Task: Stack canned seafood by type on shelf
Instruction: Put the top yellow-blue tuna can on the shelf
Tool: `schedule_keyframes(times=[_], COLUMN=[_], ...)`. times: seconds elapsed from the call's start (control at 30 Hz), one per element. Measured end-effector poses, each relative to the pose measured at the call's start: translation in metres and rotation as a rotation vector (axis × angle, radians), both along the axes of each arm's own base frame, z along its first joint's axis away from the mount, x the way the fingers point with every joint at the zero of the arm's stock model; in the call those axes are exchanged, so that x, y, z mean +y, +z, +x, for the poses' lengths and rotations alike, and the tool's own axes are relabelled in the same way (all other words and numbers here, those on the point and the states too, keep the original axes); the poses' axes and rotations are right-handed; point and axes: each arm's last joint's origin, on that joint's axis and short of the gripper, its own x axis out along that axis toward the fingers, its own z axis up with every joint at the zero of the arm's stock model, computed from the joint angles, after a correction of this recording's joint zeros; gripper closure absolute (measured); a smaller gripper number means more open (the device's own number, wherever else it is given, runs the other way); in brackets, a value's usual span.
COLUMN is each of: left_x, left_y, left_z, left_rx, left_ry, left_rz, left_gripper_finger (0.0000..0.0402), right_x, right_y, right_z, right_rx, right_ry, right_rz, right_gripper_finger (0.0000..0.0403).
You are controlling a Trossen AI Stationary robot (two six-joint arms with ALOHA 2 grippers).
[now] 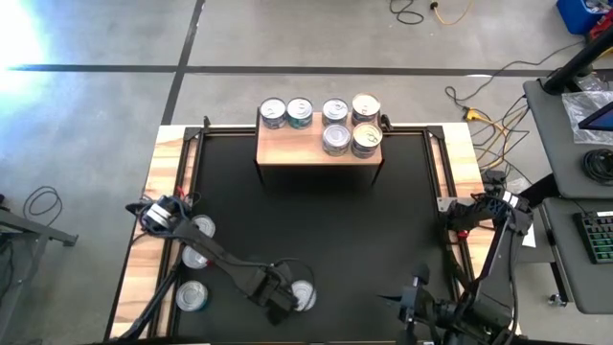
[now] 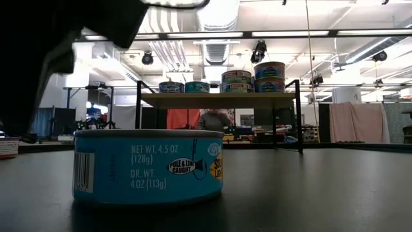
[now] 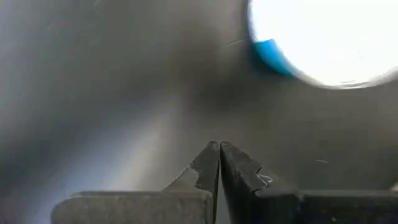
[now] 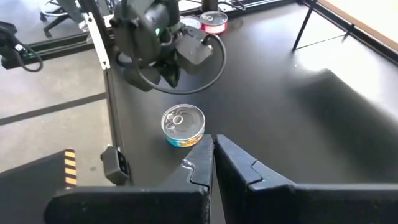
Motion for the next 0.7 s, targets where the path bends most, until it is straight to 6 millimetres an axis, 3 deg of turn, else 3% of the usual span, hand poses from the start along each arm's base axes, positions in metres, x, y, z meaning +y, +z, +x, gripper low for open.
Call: schedule_keyframes(times=[0.23,0.47,0.6,0.7], left_x=[-0.013,-0.054,-0.050,-0.041], left_y=[-0.013,-0.016,-0.017,-0.019], left_z=[-0.013,-0.008,-0.003,0.004], left_rx=[0.030,-0.304,-0.469,-0.496], left_ry=[0.147,0.169,0.271,0.329], left_rz=[-0.048,-0.226,-0.138,-0.123], left_gripper_finger=[0.0373,0.0300,0.0284,0.0285], right_x=[-0.007,-0.010,-0.013,-0.014], right_y=[-0.022,-0.034,-0.034,-0.030], right_z=[0.009,0.019,0.024,0.029], right_rx=[0.031,0.023,0.028,0.024], right_ry=[-0.032,-0.062,-0.049,-0.040], right_rz=[-0.049,-0.033,-0.060,-0.067], right_gripper_finger=[0.0390,0.0380,0.0379,0.0383])
